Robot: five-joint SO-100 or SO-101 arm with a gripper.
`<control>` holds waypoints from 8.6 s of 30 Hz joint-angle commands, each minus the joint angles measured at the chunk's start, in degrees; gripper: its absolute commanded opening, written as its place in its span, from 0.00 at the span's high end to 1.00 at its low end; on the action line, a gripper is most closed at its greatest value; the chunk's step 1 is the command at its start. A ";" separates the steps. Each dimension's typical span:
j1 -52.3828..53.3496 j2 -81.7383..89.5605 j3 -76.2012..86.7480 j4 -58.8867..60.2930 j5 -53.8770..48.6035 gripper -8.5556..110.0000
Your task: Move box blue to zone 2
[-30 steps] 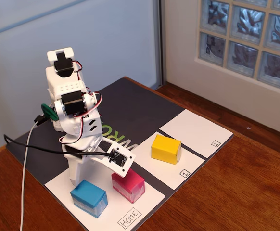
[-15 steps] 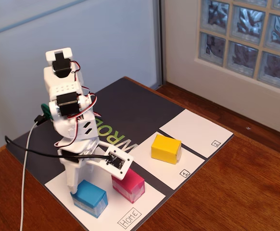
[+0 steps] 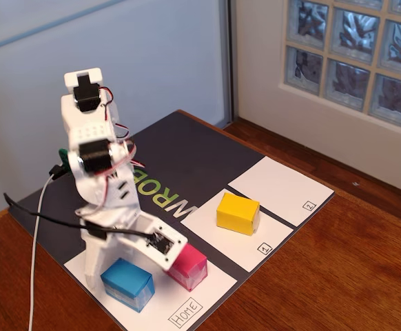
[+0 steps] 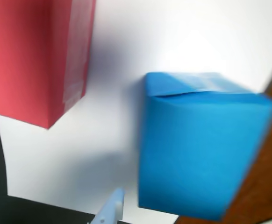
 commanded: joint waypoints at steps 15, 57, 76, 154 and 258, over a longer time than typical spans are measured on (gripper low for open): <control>-2.11 -0.70 3.16 -7.12 2.64 0.47; -0.70 2.46 -6.86 5.45 2.72 0.93; -6.86 12.13 -36.56 34.28 8.61 0.93; -65.65 -20.74 -37.53 20.39 64.16 0.93; -68.38 -17.05 -37.53 -4.83 58.71 0.51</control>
